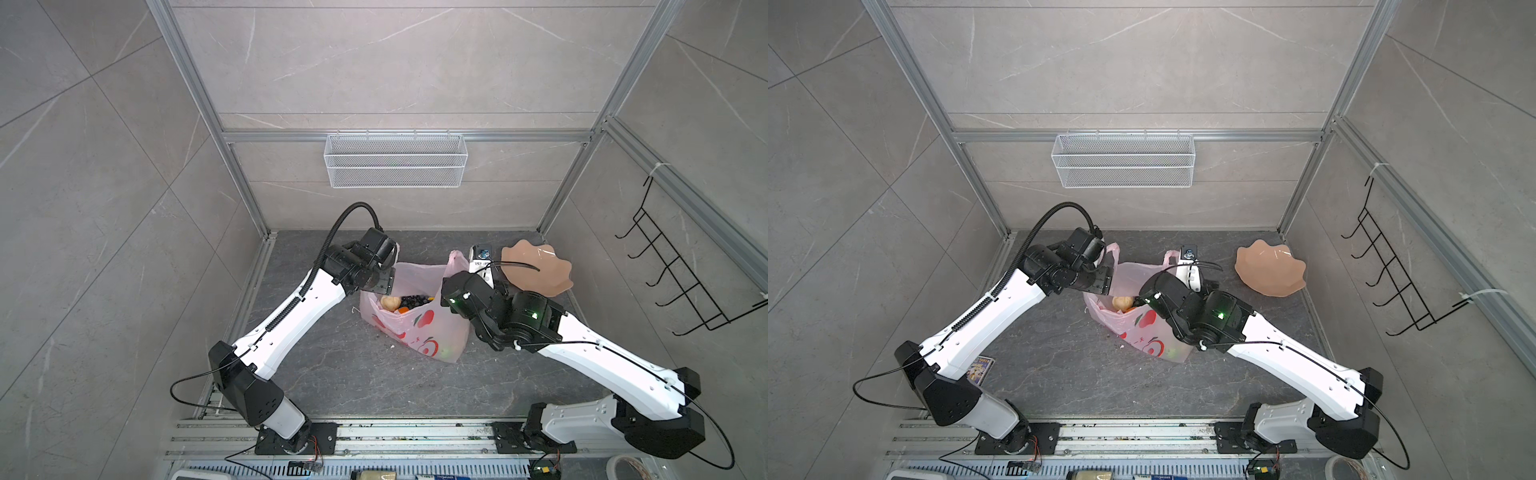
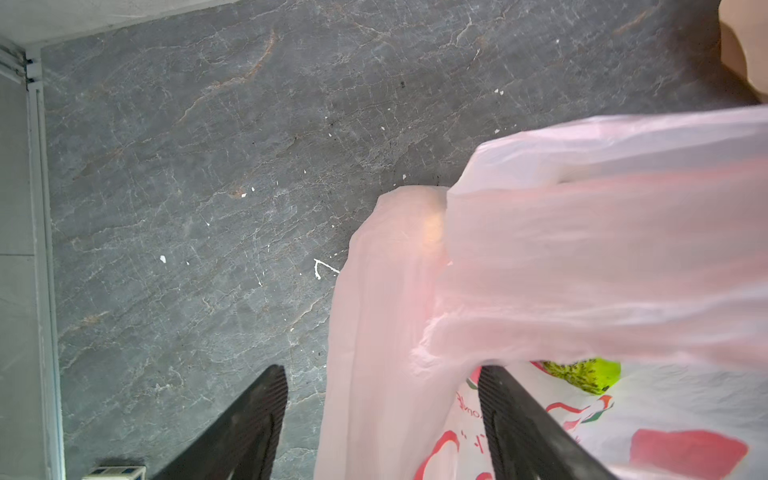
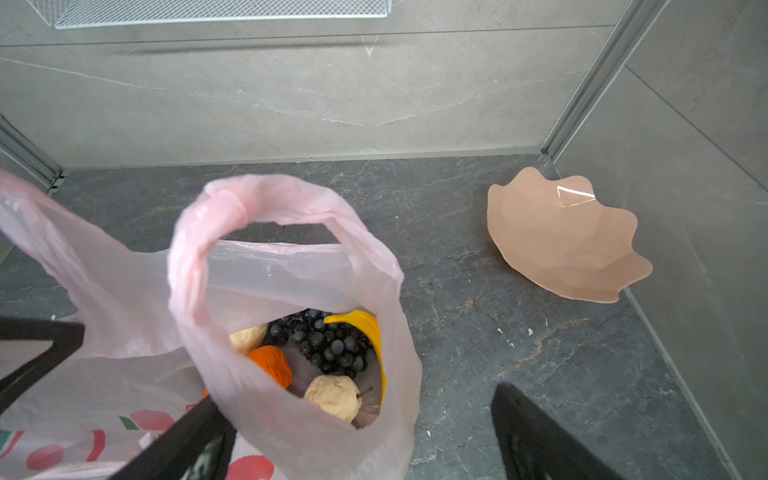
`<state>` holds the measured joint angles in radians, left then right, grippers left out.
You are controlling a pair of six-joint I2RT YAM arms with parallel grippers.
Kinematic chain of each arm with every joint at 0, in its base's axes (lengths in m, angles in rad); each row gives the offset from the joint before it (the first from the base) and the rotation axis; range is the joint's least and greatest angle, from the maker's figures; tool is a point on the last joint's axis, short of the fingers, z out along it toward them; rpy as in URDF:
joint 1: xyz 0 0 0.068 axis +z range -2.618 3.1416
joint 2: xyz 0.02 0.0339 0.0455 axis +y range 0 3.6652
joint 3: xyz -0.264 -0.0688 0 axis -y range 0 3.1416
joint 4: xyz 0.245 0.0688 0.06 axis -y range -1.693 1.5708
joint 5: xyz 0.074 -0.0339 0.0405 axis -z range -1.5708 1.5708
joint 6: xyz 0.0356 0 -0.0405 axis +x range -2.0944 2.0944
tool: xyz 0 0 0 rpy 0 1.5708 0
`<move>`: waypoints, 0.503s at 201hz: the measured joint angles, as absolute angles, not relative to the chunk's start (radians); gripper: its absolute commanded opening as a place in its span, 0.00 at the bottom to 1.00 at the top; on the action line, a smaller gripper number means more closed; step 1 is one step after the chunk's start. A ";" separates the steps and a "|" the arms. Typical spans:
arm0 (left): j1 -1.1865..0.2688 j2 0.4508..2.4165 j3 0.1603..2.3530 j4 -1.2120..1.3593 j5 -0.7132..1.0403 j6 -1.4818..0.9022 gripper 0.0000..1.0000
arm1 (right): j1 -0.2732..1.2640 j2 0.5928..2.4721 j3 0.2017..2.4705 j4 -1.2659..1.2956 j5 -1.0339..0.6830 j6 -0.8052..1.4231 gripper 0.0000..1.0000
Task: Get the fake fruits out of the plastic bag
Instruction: 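Grasp the bag's other handle with the left gripper while the right gripper holds its handle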
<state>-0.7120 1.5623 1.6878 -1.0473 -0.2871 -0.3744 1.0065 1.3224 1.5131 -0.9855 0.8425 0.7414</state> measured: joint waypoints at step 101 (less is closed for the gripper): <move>-0.712 1.481 1.512 -0.878 -0.251 -0.406 0.31 | 0.941 1.588 1.723 -1.038 0.822 0.794 0.95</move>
